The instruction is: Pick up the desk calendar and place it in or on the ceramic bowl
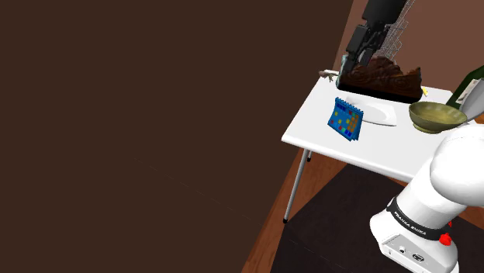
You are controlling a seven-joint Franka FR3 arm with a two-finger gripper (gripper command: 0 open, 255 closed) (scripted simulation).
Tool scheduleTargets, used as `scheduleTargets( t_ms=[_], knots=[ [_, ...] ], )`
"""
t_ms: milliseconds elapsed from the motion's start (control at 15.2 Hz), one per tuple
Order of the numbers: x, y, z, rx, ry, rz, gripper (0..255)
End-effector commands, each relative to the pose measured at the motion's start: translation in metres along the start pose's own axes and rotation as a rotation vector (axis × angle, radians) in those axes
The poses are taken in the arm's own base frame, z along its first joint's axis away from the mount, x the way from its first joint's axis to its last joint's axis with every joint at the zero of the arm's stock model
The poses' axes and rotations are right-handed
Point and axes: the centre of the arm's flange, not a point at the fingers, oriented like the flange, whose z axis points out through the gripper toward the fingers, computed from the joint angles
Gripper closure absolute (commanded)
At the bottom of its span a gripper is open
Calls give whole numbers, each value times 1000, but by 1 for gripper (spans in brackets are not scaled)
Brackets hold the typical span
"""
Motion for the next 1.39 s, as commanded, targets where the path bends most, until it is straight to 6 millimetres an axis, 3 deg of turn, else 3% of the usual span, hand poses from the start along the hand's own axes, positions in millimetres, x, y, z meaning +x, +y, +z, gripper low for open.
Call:
scheduleTargets(
  t_ms=[0,660,1254,1320],
  knots=[
    [0,0,0,0,0,0,0],
    [26,75,93,-109,-25,168,0],
    [36,154,170,-208,-47,319,0],
    [36,155,175,-208,-47,319,0]
  ],
)
